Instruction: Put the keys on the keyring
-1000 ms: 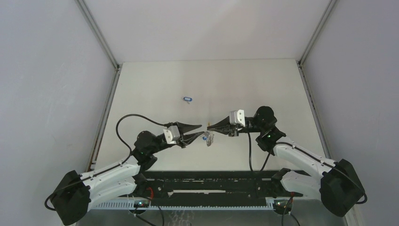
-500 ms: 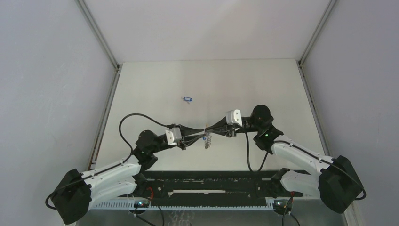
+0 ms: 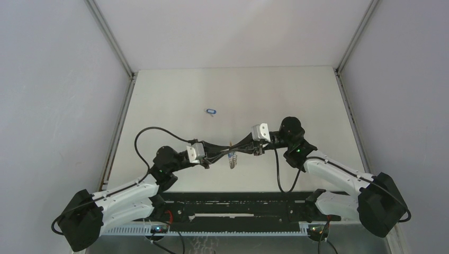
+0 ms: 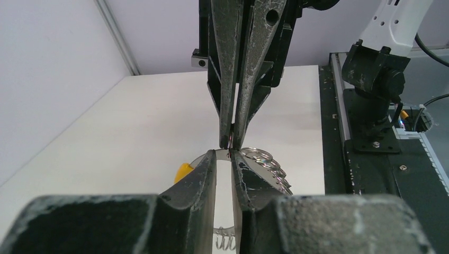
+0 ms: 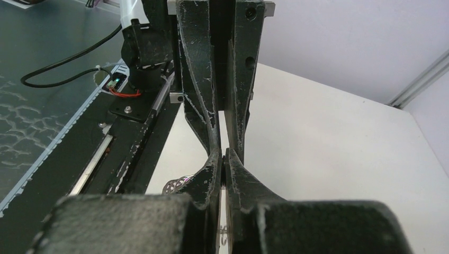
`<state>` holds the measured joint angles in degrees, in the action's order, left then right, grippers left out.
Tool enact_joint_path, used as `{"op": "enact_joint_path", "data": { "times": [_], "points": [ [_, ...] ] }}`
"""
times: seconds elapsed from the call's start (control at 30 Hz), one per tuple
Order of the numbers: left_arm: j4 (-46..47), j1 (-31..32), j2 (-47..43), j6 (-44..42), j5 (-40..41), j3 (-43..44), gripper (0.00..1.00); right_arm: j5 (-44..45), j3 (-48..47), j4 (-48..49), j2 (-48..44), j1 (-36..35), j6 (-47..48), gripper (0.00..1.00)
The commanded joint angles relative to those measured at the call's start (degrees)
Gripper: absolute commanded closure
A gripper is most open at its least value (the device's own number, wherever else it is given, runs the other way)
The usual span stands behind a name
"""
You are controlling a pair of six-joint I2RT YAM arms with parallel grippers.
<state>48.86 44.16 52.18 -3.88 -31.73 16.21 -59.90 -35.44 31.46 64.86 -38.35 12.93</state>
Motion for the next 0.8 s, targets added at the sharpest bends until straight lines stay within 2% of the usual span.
{"op": "enact_joint_path", "data": {
  "times": [0.0, 0.17, 0.33, 0.5, 0.53, 0.67, 0.77],
  "points": [
    [3.28, -0.30, 0.27, 1.03, -0.70, 2.86, 0.80, -2.24, -3.70, -1.30, 0.46, -0.65, 1.66, 1.00],
    [3.79, -0.34, 0.28, 1.57, -1.58, 2.65, 0.82, -1.57, -4.01, -3.48, 0.75, -0.63, 2.98, 1.00],
    [4.53, -0.35, 1.73, 2.23, -1.98, 2.88, 0.99, -1.82, -4.73, -3.24, 1.33, -0.93, 2.72, 1.00],
    [5.81, -0.39, 1.64, 2.08, -0.20, 1.83, 1.00, 0.11, -5.17, -5.67, 0.79, -0.96, 3.96, 1.00],
    [6.04, -0.54, 1.47, 1.95, 0.35, 1.36, 1.00, 1.16, -5.16, -6.23, 0.07, -0.83, 4.17, 0.99],
    [11.21, -1.99, 1.21, 3.81, 1.29, -1.47, 1.00, 3.07, -5.16, -11.16, -4.30, 0.83, 6.74, 0.84],
    [14.19, -2.95, 1.20, 5.45, 0.96, -2.89, 1.00, 2.93, -5.16, -15.59, -6.59, 2.55, 8.72, 0.79]
  ]
}}
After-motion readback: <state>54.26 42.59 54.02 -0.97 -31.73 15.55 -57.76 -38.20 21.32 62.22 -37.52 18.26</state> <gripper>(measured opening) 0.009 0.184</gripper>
